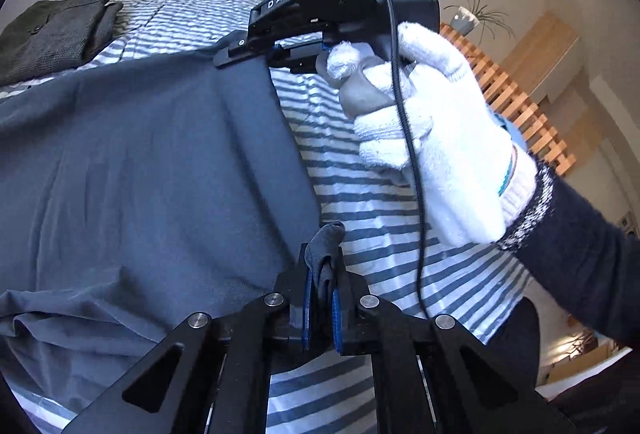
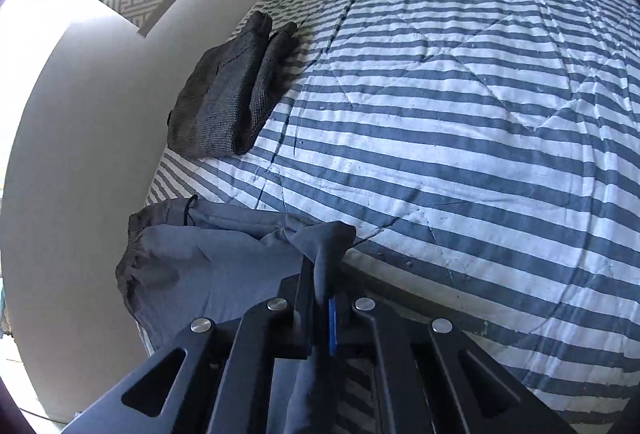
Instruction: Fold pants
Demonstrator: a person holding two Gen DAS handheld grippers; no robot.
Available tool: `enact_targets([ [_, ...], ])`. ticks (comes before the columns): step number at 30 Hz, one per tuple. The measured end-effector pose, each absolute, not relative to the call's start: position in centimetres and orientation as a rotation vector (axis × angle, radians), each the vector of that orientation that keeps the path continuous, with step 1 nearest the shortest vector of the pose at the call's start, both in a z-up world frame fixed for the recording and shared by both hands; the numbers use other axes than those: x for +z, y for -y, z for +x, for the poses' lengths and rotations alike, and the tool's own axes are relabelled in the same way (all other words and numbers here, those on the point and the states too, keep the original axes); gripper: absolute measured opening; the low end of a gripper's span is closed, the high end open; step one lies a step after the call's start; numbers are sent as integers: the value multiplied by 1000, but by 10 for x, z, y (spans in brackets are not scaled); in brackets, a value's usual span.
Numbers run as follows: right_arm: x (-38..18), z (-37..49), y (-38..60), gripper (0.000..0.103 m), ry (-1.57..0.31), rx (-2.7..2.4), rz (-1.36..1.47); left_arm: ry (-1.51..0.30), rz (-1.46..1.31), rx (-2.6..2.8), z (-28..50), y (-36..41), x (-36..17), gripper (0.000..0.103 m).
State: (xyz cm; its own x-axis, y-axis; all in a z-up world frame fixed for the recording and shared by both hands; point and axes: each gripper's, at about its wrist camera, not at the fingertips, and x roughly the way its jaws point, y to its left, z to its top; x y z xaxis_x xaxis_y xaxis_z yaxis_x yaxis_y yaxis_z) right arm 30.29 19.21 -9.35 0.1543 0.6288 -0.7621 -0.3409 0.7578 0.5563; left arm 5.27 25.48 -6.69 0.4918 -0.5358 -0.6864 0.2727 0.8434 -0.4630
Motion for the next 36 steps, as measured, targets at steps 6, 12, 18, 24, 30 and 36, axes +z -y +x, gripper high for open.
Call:
enact_targets([
  [6,-81,292,-136,3,-1210,638,303,-919,-255,-607,48,-201,-51,6],
  [12,-72,280,-47,3,-1199,512,362,-916,-272,-727,46,-146,-46,6],
  [18,-47,247,38,3,-1144,377,364,-881,-243,-889,42,-91,-27,6],
  [24,-35,222,85,3,-1177,254,361,-878,-296,-976,38,-82,-27,6],
  [30,9,221,23,3,-1126,311,310,-795,-430,-888,31,-164,-19,6],
  [36,42,236,-102,3,-1091,450,175,-693,-570,-678,20,-297,-19,6],
])
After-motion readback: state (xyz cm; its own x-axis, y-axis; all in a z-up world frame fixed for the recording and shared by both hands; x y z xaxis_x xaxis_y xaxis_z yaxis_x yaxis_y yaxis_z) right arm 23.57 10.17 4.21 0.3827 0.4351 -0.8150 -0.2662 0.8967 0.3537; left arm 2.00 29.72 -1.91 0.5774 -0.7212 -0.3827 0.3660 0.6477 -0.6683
